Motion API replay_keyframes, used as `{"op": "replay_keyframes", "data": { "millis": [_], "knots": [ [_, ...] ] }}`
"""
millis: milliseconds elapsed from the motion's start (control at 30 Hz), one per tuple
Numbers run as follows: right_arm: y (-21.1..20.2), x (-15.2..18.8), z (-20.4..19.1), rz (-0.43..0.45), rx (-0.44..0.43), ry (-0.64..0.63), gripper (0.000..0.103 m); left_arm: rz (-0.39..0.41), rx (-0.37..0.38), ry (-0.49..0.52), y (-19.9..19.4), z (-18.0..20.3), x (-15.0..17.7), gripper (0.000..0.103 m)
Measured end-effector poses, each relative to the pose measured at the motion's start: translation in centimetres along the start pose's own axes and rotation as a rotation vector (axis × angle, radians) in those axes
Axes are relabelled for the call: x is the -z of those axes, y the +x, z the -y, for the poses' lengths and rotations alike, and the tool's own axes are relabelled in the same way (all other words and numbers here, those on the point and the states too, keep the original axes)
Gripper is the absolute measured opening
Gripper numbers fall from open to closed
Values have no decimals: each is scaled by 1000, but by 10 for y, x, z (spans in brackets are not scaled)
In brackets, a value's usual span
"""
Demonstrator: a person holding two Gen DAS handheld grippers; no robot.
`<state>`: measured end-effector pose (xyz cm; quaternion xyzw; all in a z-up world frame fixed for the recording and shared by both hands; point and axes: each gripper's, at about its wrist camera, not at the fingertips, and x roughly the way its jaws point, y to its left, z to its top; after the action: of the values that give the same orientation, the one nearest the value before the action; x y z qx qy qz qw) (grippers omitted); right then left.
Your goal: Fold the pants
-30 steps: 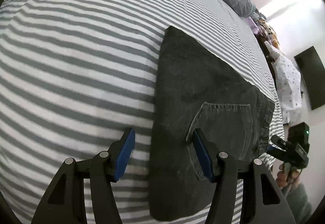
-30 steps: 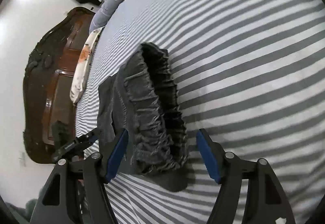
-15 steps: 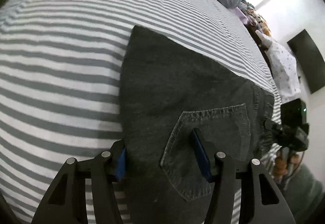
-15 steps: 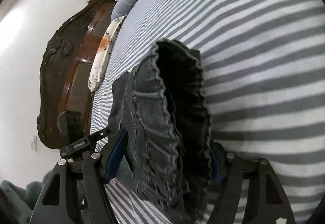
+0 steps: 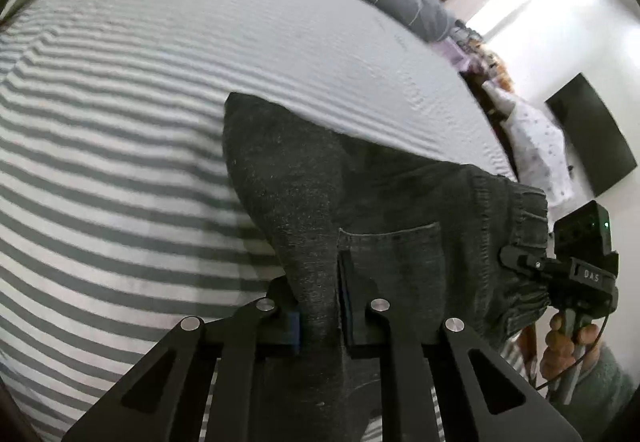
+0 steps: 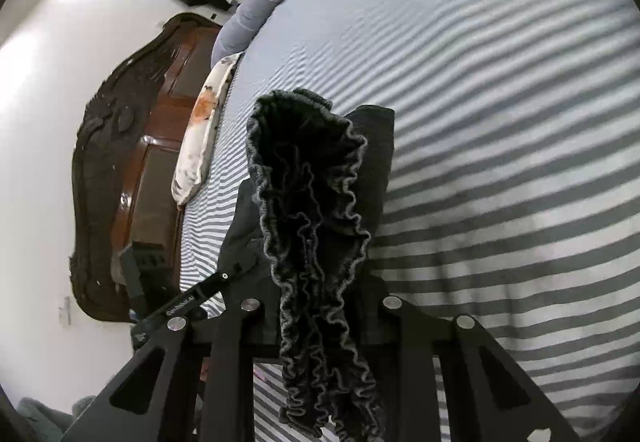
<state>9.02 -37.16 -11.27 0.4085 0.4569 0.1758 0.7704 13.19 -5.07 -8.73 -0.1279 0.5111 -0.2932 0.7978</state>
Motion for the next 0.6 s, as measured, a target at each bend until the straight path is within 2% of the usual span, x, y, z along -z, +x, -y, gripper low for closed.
{"op": "replay_keyframes", "data": {
  "millis": [167,333,500,600],
  "knots": [
    [5,-32,-31,19,-4,-36,23,66,3,19,-22,-2,-28,15],
    [34,-77,-46,10,-7,-50,23,111,-58,68,-33,-13,-76,15],
    [83,-122,-48,-26,38,-50,23,96,-123,84,-19,-34,-112,15],
    [104,-137,-46,-47,65,-59,24,67,-169,93,1,-43,-129,16]
  ]
}}
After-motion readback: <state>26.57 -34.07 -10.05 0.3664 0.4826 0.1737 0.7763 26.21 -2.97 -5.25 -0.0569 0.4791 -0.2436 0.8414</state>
